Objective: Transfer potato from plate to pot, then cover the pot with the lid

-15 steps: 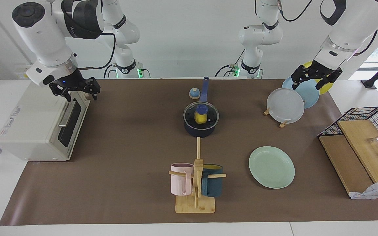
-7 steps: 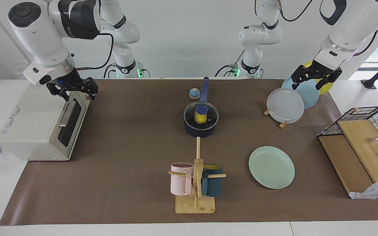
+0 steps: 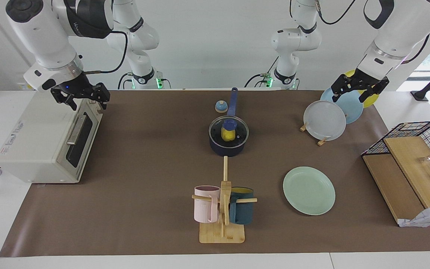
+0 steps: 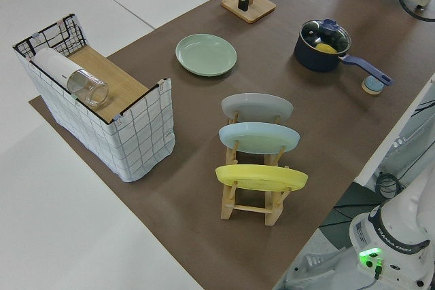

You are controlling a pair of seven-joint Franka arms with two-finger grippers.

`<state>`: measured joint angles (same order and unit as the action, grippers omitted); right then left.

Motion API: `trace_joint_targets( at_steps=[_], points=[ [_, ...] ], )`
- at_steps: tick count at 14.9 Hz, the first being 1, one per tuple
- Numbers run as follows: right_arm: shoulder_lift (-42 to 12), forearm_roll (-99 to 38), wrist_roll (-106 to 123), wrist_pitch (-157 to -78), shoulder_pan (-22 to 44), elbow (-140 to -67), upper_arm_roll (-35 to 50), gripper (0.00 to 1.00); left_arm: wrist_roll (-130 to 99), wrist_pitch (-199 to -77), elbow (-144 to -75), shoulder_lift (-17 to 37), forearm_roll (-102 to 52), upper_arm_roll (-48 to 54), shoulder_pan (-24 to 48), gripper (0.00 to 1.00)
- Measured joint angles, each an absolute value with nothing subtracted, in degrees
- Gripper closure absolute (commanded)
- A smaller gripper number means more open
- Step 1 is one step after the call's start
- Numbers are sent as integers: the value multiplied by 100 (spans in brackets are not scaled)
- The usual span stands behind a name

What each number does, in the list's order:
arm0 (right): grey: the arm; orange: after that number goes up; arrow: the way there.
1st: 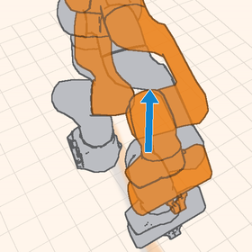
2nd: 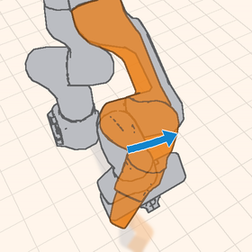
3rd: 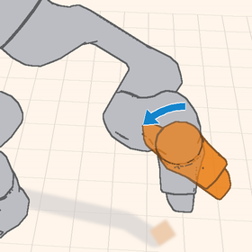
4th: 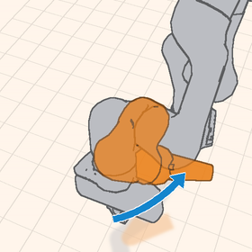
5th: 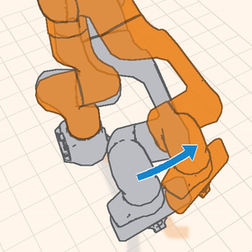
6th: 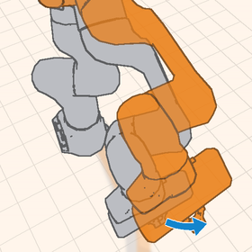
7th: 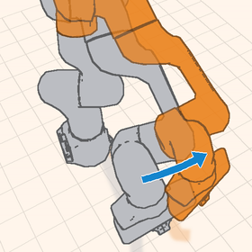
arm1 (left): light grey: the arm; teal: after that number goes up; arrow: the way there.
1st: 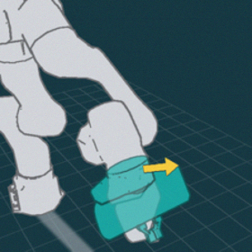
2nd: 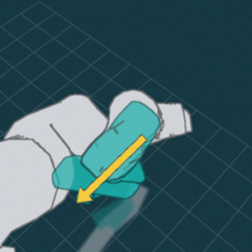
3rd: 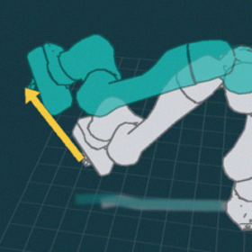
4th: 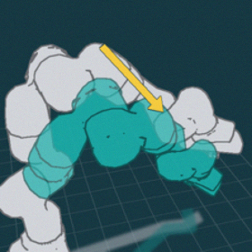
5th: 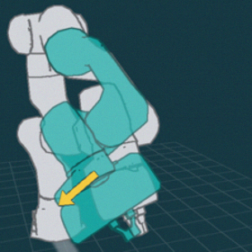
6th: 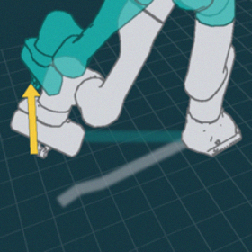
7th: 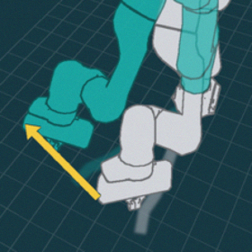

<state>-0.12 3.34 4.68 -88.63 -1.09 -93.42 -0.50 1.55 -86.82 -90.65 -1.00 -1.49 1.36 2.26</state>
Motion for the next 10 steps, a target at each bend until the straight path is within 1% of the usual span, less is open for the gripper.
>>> trace_joint_targets(
  at_steps=[10],
  points=[
    [1, 219, 460, -8863, -123, -9344, -124, 0, 155, -8682, -9065, -100, -149, 136, 226, 0]
  ],
)
